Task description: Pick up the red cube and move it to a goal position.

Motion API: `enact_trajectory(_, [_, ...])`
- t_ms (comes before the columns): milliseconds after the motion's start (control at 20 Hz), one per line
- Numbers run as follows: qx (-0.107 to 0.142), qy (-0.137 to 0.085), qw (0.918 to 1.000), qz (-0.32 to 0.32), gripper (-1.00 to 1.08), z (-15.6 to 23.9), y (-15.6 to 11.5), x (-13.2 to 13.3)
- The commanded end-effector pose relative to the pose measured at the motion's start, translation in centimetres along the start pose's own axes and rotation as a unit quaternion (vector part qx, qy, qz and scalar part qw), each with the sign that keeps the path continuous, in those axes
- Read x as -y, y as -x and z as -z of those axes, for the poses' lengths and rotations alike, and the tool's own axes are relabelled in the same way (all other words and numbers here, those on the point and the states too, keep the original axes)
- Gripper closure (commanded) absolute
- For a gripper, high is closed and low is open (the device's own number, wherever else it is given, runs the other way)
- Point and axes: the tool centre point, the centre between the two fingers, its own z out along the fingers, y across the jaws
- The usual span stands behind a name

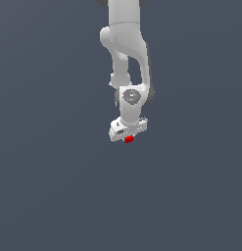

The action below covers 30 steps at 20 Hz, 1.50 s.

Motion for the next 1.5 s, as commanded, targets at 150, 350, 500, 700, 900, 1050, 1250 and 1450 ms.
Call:
enact_trajectory(150, [0.000, 0.000, 1.0000, 0.000, 1.08, 0.1, 0.0, -0.1])
enact_trajectory(350, [0.000, 0.000, 1.0000, 0.000, 1.08, 0.7, -0.1, -1.3])
enact_trajectory(500, [0.000, 0.000, 1.0000, 0.000, 1.08, 1.7, -0.2, -3.0])
enact_trajectory(700, [0.000, 0.000, 1.0000, 0.000, 1.08, 3.4, -0.5, -6.1])
enact_trajectory(900, [0.000, 0.000, 1.0000, 0.000, 1.08, 5.1, -0.9, -9.3])
enact_trajectory(1050, [0.000, 0.000, 1.0000, 0.000, 1.08, 6.0, -1.1, -11.0])
enact_trajectory(1250, [0.000, 0.000, 1.0000, 0.000, 1.08, 6.7, -1.3, -12.3])
enact_trajectory(1450, [0.000, 0.000, 1.0000, 0.000, 1.08, 6.8, -1.4, -12.5])
